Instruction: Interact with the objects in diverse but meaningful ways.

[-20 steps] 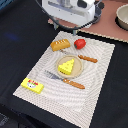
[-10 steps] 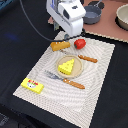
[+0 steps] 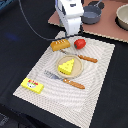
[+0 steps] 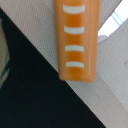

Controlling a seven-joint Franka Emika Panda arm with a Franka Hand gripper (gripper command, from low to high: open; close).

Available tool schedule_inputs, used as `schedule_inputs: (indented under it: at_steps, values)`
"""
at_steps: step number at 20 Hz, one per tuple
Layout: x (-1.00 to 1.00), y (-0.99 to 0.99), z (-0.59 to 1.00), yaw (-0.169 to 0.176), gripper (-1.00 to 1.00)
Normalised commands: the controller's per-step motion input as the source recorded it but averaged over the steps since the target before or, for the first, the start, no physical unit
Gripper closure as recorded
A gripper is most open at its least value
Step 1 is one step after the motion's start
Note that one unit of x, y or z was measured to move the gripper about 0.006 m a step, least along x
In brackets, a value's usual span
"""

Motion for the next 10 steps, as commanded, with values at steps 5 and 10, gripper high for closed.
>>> schedule_inputs:
  at_steps: [5, 10]
  values:
    - [0.0, -0.02, -0.1, 0.0, -1.0]
    - [-0.04, 0.06, -0.21, 0.0, -1.0]
